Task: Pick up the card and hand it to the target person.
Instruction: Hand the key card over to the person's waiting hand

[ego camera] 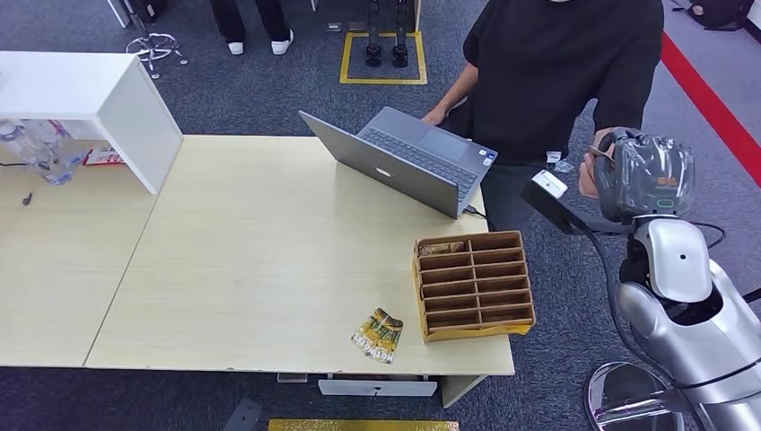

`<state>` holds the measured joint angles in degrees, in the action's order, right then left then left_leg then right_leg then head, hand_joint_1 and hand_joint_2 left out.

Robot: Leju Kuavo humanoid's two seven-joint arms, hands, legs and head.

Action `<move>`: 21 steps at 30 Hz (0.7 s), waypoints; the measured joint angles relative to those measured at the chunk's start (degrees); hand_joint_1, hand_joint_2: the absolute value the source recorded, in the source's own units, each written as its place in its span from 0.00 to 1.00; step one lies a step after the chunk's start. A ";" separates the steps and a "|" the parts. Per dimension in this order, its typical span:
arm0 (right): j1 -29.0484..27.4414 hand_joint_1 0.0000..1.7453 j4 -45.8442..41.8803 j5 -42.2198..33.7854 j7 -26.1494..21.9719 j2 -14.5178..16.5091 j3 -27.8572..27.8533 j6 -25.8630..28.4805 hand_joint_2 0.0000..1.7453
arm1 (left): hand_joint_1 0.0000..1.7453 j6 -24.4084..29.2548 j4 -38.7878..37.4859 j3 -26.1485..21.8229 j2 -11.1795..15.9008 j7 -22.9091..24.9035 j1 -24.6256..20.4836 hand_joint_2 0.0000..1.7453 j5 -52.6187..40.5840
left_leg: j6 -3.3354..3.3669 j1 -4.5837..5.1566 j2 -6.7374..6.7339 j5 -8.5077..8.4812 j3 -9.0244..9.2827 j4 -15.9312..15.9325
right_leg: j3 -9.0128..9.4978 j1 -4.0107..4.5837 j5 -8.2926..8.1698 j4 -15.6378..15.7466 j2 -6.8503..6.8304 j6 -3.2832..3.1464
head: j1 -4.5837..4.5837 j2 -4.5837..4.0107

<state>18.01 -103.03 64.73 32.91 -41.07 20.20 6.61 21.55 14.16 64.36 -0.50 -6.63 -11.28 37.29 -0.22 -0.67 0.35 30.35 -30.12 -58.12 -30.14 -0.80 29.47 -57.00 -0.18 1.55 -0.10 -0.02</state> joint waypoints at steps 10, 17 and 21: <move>0.02 0.88 4.44 1.78 -0.29 -1.23 -0.73 -1.93 1.00 | 0.00 0.00 0.00 0.34 -0.02 -0.02 -0.11 0.00 -0.12 | 0.00 0.00 -0.01 0.00 0.01 0.00 | 0.00 0.00 0.00 0.00 0.01 0.00 | 0.01 0.00; 0.02 0.88 6.08 1.93 -0.40 -1.56 -0.81 -2.20 1.00 | 0.00 0.00 0.00 0.36 -0.23 -0.02 -0.11 0.00 -0.15 | 0.00 0.00 -0.01 0.00 0.00 0.00 | 0.00 0.00 0.00 0.00 0.01 0.00 | 0.01 0.00; 0.02 0.87 6.80 1.98 -0.45 -1.63 -0.81 -2.28 1.00 | 0.00 0.00 0.00 0.38 -0.32 -0.02 -0.11 0.00 -0.15 | 0.00 0.00 -0.01 0.00 0.01 0.00 | 0.00 0.00 0.00 0.00 0.01 0.00 | 0.00 0.00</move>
<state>18.03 -96.22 66.71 32.46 -42.71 19.39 4.33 21.55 14.16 64.74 -0.83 -6.64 -11.39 37.13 -0.22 -0.67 0.34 30.35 -30.12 -58.11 -30.14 -0.79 29.47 -57.00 -0.17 1.55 -0.10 -0.02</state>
